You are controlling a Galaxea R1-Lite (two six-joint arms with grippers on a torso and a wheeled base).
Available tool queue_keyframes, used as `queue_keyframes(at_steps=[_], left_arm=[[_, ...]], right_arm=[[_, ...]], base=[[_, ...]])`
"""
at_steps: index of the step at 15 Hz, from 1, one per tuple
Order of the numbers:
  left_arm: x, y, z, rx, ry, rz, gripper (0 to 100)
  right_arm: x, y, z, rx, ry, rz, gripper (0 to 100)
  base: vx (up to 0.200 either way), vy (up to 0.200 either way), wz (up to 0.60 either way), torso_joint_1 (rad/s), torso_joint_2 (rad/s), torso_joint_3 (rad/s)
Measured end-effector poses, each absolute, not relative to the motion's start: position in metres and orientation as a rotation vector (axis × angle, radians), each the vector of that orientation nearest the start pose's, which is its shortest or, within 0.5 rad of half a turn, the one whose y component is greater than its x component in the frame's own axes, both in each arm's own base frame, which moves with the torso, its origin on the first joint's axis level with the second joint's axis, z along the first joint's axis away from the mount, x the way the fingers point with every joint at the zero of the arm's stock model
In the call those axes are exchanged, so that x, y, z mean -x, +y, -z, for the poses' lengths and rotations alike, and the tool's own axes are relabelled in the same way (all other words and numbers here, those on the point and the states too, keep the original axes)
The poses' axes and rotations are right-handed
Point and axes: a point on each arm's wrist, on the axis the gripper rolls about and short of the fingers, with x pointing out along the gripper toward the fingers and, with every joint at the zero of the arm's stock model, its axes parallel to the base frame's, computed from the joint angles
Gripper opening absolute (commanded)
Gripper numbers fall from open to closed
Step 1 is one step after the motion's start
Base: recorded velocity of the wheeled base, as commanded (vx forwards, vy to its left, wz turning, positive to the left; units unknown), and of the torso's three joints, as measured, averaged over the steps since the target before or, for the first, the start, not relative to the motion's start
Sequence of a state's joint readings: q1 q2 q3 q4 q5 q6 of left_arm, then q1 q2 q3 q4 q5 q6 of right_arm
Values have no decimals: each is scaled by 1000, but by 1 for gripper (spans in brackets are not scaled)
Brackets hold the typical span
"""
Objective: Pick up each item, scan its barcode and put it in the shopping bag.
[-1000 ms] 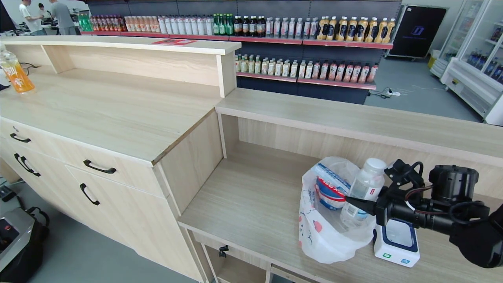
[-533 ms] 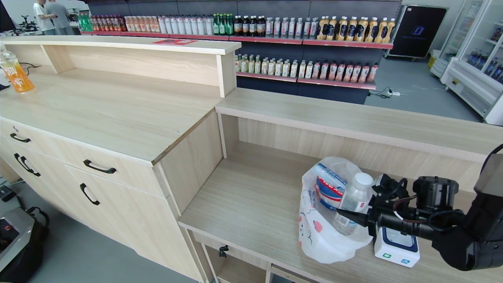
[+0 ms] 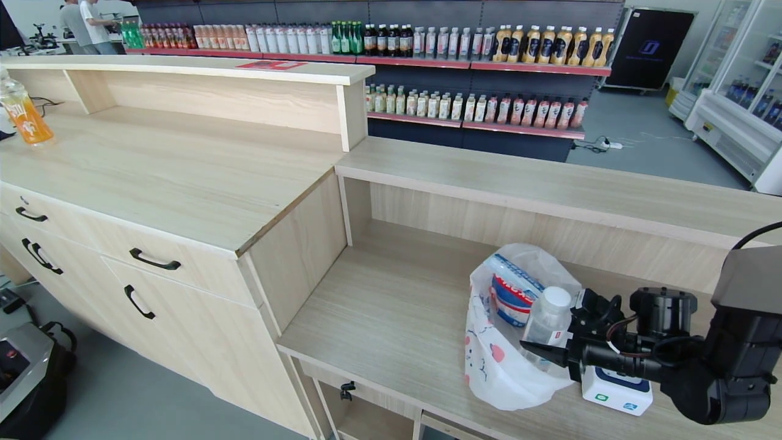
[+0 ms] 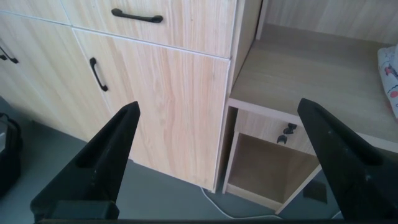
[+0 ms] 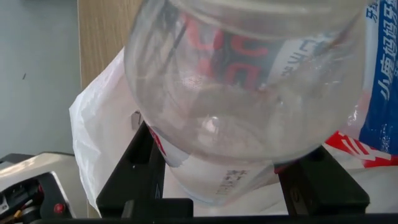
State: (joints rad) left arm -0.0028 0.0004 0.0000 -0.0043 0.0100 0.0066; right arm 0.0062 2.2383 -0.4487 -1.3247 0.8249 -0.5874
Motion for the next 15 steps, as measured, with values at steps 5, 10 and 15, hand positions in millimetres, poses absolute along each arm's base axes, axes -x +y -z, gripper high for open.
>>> queue_keyframes(at_steps=[5, 10, 15], left_arm=[[23, 0, -76, -6, -3, -7, 100], [23, 0, -76, -7, -3, -7, 100], [23, 0, -76, -6, -4, -8, 100]], right_arm=[[-311, 19, 2, 364, 184, -916, 0], [-310, 17, 7, 358, 201, -914, 0], [-309, 17, 11, 359, 215, -921, 0]], base=[[0, 0, 0, 0, 0, 0], [0, 0, 0, 0, 0, 0], [0, 0, 0, 0, 0, 0]])
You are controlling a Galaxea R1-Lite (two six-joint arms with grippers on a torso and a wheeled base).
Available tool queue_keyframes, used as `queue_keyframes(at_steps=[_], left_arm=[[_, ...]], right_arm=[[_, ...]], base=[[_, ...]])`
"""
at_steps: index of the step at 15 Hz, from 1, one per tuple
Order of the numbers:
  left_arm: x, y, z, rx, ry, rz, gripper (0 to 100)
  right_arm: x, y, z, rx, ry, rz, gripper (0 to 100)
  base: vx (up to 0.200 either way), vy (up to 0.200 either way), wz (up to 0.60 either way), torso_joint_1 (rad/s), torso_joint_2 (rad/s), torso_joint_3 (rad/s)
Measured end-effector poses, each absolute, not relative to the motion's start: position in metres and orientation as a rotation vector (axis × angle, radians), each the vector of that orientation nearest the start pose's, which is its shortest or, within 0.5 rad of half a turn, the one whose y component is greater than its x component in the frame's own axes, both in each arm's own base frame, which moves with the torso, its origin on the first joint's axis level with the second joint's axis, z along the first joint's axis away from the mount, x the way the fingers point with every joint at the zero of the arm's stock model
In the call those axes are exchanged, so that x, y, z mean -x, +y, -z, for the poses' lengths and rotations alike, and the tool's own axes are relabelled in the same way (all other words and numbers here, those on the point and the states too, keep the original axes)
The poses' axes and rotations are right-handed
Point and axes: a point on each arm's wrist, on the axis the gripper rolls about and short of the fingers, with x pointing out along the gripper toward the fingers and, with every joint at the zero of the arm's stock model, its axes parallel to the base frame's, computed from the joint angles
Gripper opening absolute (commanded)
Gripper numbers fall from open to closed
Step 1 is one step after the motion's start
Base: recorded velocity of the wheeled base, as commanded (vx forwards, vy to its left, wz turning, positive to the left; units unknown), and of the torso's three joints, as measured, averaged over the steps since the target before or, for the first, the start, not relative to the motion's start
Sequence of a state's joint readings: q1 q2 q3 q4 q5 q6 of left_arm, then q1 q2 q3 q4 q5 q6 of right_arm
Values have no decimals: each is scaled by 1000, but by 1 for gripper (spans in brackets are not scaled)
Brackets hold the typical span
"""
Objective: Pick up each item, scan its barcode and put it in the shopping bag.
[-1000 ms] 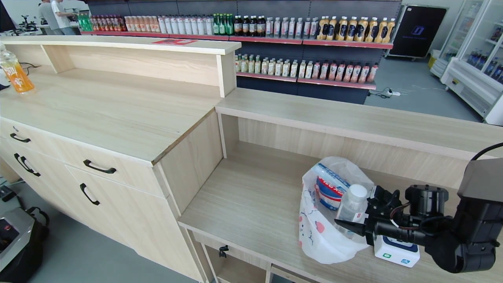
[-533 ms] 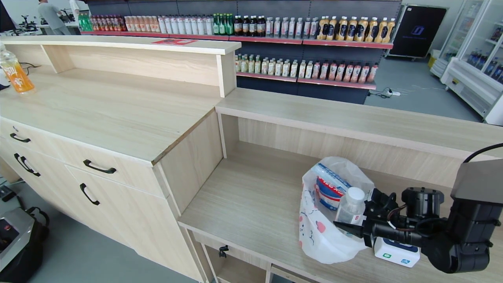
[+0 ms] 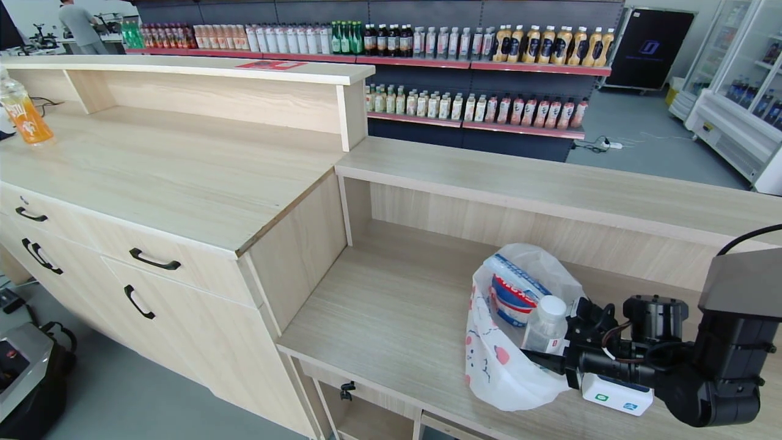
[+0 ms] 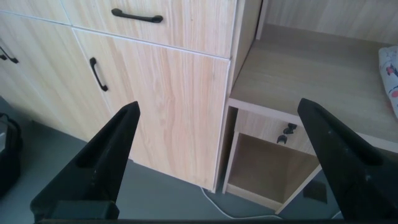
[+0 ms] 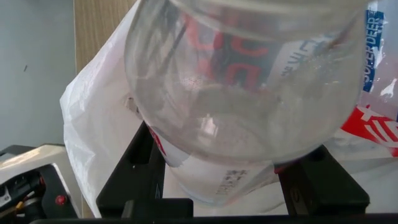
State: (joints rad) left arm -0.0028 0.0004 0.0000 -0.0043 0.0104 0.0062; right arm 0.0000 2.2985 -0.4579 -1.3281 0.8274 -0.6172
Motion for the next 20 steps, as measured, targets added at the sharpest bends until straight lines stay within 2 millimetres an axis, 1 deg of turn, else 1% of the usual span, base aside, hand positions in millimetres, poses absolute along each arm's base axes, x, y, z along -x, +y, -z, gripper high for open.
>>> queue_keyframes(at_steps=[1, 2, 5, 7, 10, 13, 14, 16, 18, 20], left_arm=[[23, 0, -76, -7, -4, -8, 100], [23, 0, -76, -7, -4, -8, 100], [23, 0, -76, -7, -4, -7, 100], [23, 0, -76, -6, -4, -8, 100], [23, 0, -76, -6, -4, -8, 100], [23, 0, -76, -7, -4, -7, 100], [23, 0, -76, -6, -4, -7, 100], [23, 0, -76, -6, -4, -7, 100], [23, 0, -76, -6, -4, -7, 100], [23, 0, -76, -7, -4, -7, 100]], right_arm=[[-308, 17, 12, 358, 217, -922, 0], [-308, 17, 12, 361, 216, -923, 100], [-308, 16, 13, 364, 222, -925, 100], [-308, 14, 9, 367, 211, -920, 100], [-308, 12, -7, 371, 160, -936, 100], [-303, 9, -24, 371, 157, -931, 100], [-300, 7, -35, 374, 153, -923, 100], [-289, 0, -62, 386, 132, -889, 100], [-272, -11, -88, 390, 129, -846, 100], [-254, -18, -108, 391, 129, -809, 100]], base=[[0, 0, 0, 0, 0, 0], [0, 0, 0, 0, 0, 0], [0, 0, 0, 0, 0, 0], [0, 0, 0, 0, 0, 0], [0, 0, 0, 0, 0, 0], [0, 0, 0, 0, 0, 0], [0, 0, 0, 0, 0, 0], [0, 0, 0, 0, 0, 0], [0, 0, 0, 0, 0, 0], [0, 0, 0, 0, 0, 0]])
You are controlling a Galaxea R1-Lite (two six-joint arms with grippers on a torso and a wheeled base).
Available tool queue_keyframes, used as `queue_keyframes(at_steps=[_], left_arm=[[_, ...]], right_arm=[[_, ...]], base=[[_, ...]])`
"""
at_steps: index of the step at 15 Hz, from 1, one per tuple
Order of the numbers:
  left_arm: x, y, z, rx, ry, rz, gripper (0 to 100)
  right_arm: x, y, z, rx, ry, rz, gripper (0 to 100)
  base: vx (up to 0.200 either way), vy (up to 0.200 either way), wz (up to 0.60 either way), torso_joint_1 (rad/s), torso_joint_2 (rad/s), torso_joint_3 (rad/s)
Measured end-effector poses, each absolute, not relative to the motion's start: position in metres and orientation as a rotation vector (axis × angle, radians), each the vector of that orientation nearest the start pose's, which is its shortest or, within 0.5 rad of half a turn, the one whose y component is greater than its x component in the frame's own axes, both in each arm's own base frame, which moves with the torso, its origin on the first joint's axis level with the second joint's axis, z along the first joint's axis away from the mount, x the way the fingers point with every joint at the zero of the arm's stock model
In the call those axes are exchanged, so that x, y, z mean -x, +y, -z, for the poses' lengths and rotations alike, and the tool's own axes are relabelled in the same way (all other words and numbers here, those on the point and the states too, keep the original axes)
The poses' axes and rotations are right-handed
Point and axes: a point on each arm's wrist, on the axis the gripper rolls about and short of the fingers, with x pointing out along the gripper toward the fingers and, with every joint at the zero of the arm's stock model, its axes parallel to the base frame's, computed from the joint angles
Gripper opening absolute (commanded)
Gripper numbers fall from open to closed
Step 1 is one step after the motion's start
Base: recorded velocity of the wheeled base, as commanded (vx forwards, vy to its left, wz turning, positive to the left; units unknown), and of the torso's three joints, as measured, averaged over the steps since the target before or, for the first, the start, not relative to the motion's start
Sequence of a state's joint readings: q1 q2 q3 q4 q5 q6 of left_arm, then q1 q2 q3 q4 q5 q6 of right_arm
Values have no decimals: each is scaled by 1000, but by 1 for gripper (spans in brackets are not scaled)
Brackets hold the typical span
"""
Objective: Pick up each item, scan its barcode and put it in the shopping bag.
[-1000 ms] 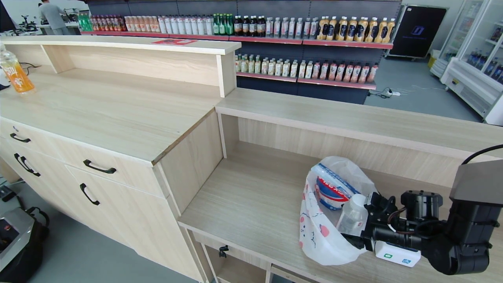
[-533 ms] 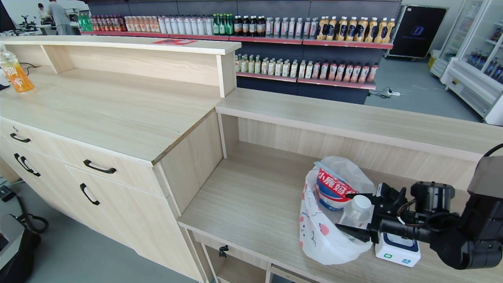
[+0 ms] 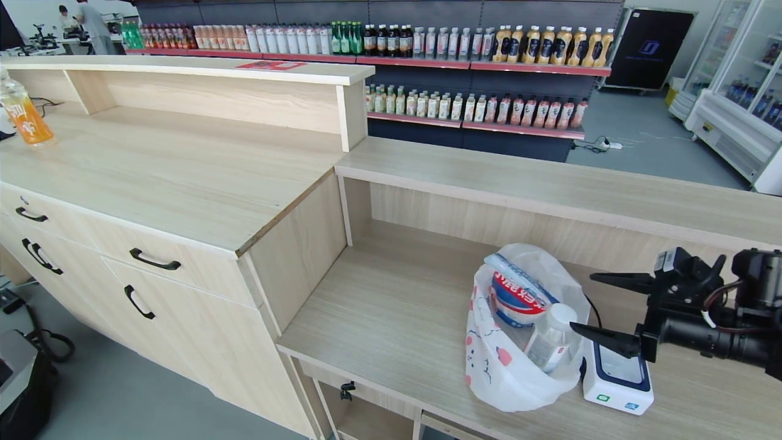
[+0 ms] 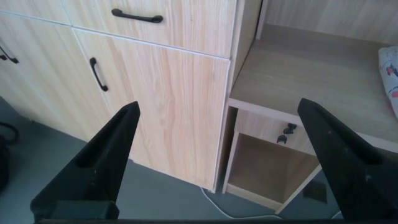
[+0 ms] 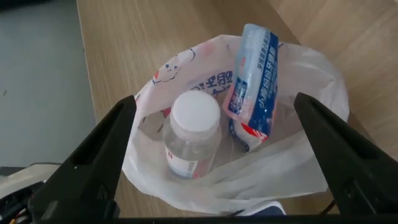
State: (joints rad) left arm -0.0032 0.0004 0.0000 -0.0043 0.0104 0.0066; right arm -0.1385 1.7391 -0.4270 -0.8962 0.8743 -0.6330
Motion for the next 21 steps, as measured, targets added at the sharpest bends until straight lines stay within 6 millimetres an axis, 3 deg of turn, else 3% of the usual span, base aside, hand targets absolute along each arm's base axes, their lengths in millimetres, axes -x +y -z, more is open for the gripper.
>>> queue_keyframes(at_steps=[3, 5, 9, 12, 16, 18, 21], left_arm=[[23, 0, -76, -6, -3, -7, 100], [23, 0, -76, -6, -4, -7, 100], [23, 0, -76, -7, -3, -7, 100], [23, 0, -76, -7, -3, -7, 100], [23, 0, -76, -6, -3, -7, 100], [23, 0, -76, -6, -4, -7, 100], [23, 0, -76, -7, -4, -8, 100]], right_arm=[[-226, -24, -136, 410, 120, -741, 100], [-208, -31, -154, 444, 122, -598, 100], [-181, -35, -189, 339, 119, -294, 100], [-165, -35, -193, 264, 197, -71, 100], [-140, -20, -190, -13, 264, 106, 100], [-112, -10, -184, -71, 338, 101, 100], [-53, -2, -167, -83, 335, 56, 100]], base=[[0, 0, -400, 2, 2, 2], [0, 0, -600, -2, -2, 7], [0, 0, -600, 6, 4, -1], [0, 0, -400, 0, 0, 5], [0, 0, 0, 0, 0, 0], [0, 0, 0, 0, 0, 0], [0, 0, 0, 0, 0, 0]])
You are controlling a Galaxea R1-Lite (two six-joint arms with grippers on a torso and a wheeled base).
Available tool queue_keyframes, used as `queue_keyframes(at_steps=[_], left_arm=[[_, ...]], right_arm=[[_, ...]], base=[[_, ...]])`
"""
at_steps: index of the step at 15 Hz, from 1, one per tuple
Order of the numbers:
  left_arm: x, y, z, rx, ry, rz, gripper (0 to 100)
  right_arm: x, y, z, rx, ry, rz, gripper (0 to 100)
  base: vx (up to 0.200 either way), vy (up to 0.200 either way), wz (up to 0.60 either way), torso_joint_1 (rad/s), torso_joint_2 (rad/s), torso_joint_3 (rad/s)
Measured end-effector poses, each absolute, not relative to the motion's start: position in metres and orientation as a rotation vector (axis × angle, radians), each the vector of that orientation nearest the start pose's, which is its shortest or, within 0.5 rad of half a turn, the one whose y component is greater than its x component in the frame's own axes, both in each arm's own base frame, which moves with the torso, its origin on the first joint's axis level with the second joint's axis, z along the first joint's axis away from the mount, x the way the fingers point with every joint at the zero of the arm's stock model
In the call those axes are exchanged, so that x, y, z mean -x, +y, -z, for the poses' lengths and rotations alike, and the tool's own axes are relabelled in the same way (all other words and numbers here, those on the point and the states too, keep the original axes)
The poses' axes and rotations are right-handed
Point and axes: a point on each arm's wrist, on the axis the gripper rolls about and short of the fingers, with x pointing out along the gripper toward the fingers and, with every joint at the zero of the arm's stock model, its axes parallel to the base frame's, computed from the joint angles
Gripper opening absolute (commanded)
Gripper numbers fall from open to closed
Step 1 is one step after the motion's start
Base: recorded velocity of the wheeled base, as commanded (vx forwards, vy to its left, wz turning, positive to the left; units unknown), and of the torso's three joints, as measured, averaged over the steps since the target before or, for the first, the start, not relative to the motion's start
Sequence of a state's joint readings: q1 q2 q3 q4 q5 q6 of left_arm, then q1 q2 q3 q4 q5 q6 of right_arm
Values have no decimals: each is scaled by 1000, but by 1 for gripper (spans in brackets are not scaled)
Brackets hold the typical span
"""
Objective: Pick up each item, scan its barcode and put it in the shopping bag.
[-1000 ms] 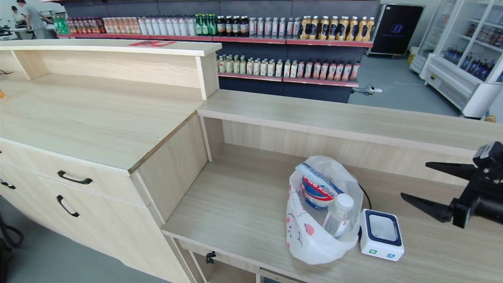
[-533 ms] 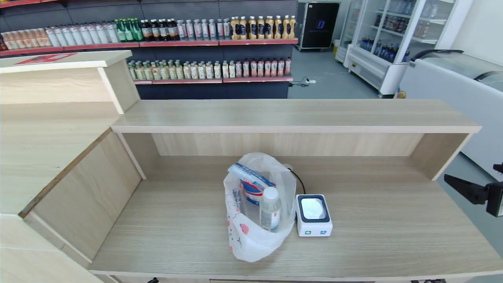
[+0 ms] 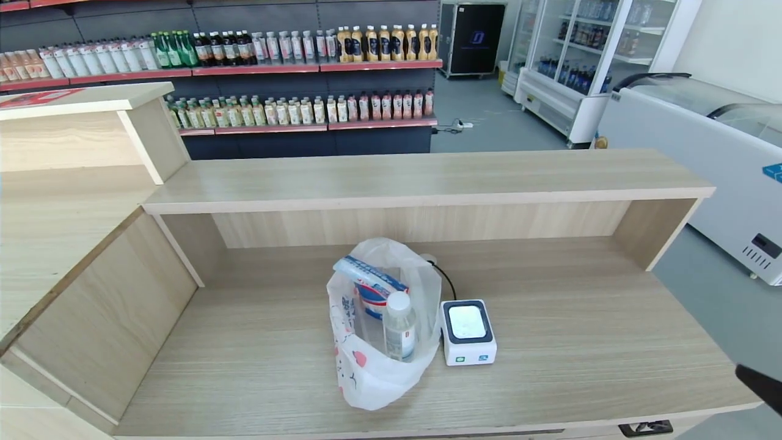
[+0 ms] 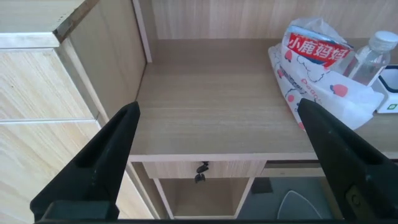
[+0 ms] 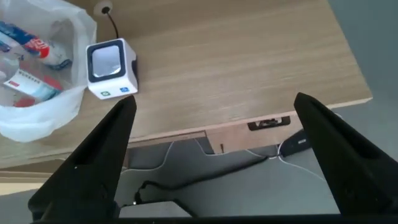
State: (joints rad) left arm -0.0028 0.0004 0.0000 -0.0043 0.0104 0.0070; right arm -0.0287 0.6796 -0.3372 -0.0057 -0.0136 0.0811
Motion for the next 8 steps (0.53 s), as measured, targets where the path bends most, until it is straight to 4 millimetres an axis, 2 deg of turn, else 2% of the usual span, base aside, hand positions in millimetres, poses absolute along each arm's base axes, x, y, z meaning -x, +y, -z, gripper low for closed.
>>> queue_keyframes(at_steps=[2, 3, 5, 8], left_arm=[[23, 0, -76, -6, -4, -7, 100], [23, 0, -76, -6, -4, -8, 100], [23, 0, -76, -6, -3, -7, 100], [23, 0, -76, -6, -4, -8, 100]], right_arm=[[-15, 0, -143, -63, 237, 12, 100], [-3, 0, -128, -52, 205, -4, 100], [9, -1, -95, -29, 158, -22, 100], [14, -2, -79, -25, 120, -30, 100]], base=[[0, 0, 0, 0, 0, 0], [0, 0, 0, 0, 0, 0], [0, 0, 0, 0, 0, 0], [0, 0, 0, 0, 0, 0]])
